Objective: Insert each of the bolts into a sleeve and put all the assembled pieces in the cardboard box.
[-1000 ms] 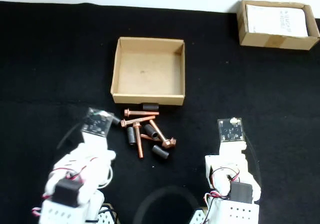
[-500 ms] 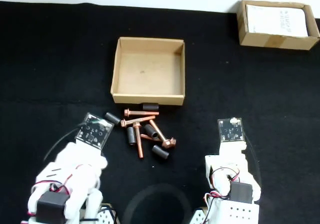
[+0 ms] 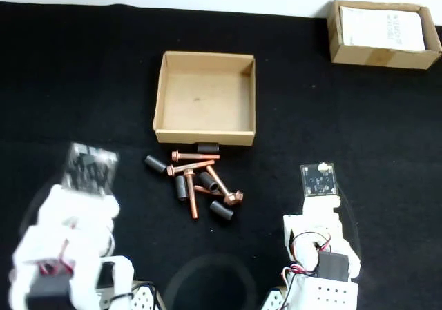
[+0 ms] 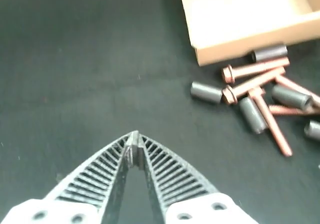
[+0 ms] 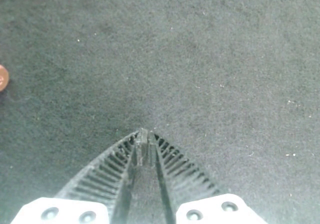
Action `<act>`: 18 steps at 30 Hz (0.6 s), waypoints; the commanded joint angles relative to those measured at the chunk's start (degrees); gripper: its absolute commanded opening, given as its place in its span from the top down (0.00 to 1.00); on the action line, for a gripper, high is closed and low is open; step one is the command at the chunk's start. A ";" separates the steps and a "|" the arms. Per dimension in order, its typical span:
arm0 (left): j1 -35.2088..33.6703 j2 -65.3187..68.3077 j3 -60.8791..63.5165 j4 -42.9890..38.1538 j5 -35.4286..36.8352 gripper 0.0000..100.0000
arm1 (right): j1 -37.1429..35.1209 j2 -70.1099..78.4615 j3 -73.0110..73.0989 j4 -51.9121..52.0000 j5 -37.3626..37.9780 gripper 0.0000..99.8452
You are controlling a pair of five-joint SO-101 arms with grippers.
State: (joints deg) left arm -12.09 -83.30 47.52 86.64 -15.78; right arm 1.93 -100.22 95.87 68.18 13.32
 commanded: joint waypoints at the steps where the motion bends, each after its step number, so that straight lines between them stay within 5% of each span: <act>1: -0.75 15.43 -12.79 5.10 5.71 0.99 | 0.48 -0.40 7.43 0.31 -0.26 0.99; 7: -0.40 30.20 -27.12 12.22 14.33 0.99 | 0.40 -0.40 7.43 0.31 0.00 0.99; 18: -0.40 32.04 -22.64 13.19 20.84 0.99 | -1.45 -0.40 6.99 -8.66 -0.35 0.99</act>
State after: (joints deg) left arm -12.26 -51.65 24.31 99.74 3.56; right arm 1.32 -100.22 95.87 63.87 13.32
